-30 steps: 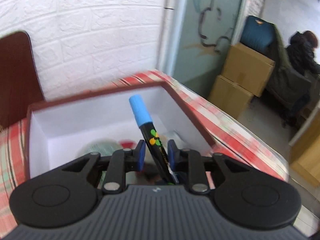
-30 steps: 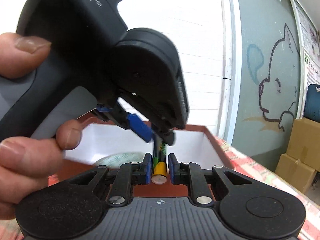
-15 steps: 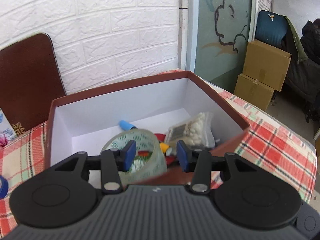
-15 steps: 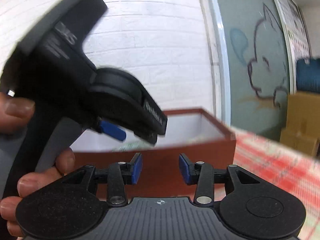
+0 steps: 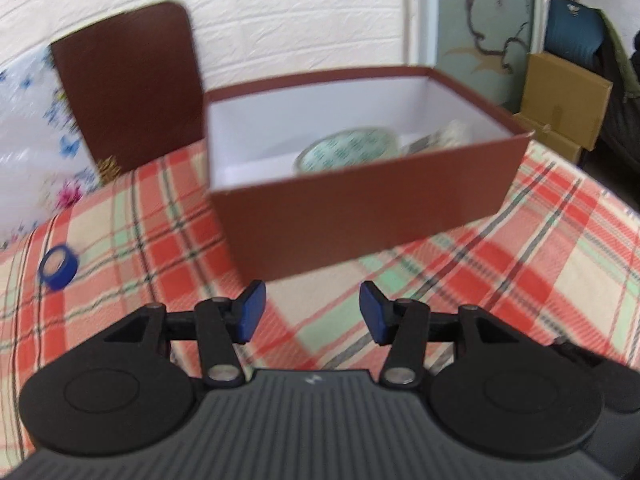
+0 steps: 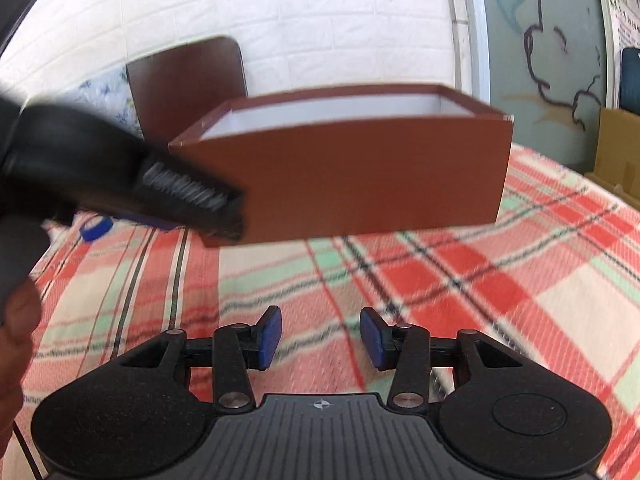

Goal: Organize objects
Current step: 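Move the right gripper back over the table to the blue tape roll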

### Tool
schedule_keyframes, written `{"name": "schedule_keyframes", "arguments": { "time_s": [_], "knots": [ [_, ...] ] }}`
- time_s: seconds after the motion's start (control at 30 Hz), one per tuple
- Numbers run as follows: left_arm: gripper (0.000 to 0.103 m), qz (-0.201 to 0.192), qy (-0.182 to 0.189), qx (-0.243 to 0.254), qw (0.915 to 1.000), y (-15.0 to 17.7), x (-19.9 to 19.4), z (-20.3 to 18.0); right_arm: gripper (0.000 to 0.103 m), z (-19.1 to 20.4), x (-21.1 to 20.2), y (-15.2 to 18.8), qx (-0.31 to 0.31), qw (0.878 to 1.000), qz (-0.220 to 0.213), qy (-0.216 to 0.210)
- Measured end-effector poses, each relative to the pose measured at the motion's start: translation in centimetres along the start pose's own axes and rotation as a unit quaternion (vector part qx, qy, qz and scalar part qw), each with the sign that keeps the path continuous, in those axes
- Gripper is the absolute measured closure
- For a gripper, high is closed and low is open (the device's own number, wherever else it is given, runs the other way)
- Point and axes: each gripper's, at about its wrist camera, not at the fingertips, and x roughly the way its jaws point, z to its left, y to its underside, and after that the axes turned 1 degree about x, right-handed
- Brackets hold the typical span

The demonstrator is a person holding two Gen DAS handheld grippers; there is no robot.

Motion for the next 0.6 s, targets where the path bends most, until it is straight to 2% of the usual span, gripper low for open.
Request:
{"name": "schedule_keyframes", "arguments": {
  "time_s": [0.2,0.3,0.6],
  "knots": [
    [0.049,0.045,-0.031,-0.023,0.9982,3.0,0.8,2.3,0.056,1.6,-0.6,1.5,-0.030,0.999,0.008,0.010],
    [0.049,0.059,-0.038,-0.031,0.9971,4.2,0.9,3.4,0.049,2.9,-1.1,2.0,-0.047,0.999,0.012,0.006],
    [0.045,0.063,-0.060,-0.075,0.9934,7.1,-0.4,8.0,0.048,8.5,-1.9,2.6,-0.106,0.992,0.039,-0.054]
  ]
}}
